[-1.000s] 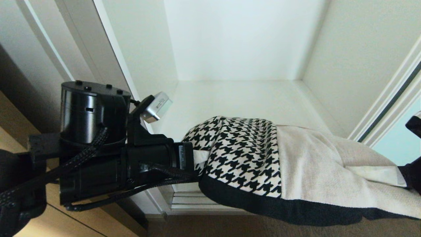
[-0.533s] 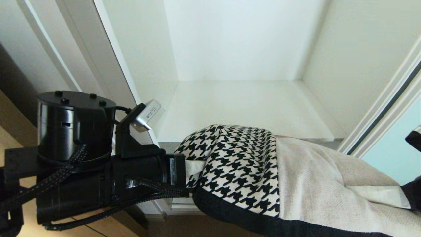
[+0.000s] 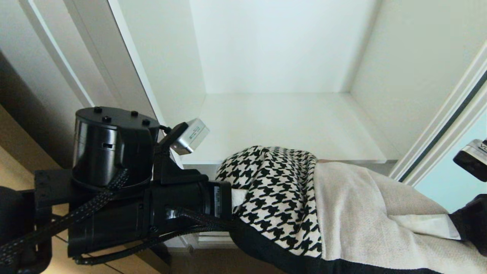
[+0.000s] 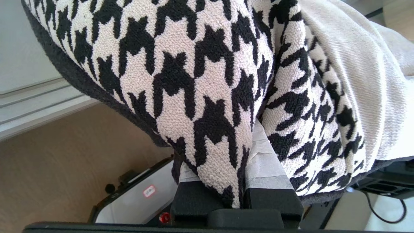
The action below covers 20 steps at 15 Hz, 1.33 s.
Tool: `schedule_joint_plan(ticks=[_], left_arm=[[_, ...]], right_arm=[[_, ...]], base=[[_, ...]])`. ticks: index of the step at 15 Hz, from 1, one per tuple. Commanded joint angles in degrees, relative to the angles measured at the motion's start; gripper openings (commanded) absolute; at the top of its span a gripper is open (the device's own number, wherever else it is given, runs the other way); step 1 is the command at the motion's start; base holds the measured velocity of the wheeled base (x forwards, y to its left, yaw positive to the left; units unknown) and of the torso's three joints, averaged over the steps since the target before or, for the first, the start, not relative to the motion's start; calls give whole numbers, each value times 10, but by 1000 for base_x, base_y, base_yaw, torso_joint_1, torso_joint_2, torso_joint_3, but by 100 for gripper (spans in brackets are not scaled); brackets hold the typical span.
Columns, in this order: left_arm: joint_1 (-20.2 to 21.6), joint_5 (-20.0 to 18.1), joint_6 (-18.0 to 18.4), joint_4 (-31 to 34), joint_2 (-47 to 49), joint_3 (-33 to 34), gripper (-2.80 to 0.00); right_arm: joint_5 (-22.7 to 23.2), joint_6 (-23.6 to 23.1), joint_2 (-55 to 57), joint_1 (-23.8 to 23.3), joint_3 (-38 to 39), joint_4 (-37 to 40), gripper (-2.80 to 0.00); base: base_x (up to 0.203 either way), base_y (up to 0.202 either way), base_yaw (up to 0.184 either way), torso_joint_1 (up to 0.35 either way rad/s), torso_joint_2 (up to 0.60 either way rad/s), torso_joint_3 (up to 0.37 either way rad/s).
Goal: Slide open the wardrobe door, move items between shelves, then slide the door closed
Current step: Place the pillow on the lower shelf
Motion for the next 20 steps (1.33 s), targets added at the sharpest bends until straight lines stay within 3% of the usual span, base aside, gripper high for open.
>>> schedule_joint_plan(ticks=[1,9,20], left_arm=[[-3,-1,-2,0,2,0,-280],[-3,0,-6,-7,8,3,-280],[-2,0,-6,-8,7,10,-280]], right_arm=[[0,2,1,4,-2,1,-280],[0,4,5,9,3,-2,-280],[0,4,6,9,5,-4,-280]], base=[[0,0,0,0,0,0],[-12,0,0,1,1,0],[-170,0,-1,0,1,3]])
